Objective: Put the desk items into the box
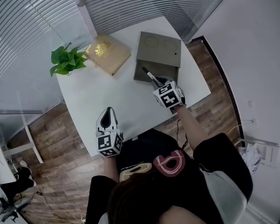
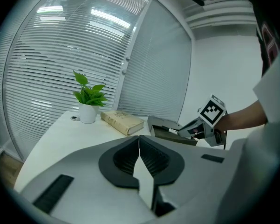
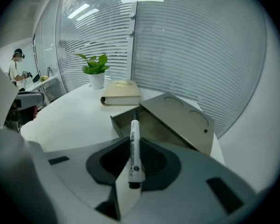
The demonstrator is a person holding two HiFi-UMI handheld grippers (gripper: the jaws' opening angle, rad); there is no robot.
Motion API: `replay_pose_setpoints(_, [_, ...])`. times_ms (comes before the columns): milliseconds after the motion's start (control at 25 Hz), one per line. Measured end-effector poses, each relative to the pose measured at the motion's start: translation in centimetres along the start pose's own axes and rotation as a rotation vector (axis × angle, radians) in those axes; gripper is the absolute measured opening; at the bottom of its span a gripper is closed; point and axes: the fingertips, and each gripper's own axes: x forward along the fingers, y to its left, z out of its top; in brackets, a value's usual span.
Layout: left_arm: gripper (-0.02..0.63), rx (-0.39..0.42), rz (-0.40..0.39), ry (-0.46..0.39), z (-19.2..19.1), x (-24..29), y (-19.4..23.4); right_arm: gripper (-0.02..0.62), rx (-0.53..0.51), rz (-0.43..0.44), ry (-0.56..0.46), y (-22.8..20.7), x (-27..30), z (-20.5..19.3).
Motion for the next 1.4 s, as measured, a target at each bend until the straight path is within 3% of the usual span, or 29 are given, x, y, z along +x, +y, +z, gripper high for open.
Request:
replay_pose_setpoints(520, [0.018, 0.015, -0.013, 0.027, 0.1, 1.9, -0.9, 0.074, -0.036, 0.007, 0.040, -2.4, 2.4, 0.2])
replay_pose_setpoints(1160, [0.018, -0.013, 0.079, 0.043, -0.7, 1.1, 0.1, 0.074, -0.091, 0.025, 0.093, -3.5, 5.0, -1.0])
replay_pose_setpoints(1400, [0.018, -0.012, 0.099, 0.045, -0.8, 0.7, 0.1, 0.074, -0.052, 0.046, 0.098, -3.7, 5.9, -1.0])
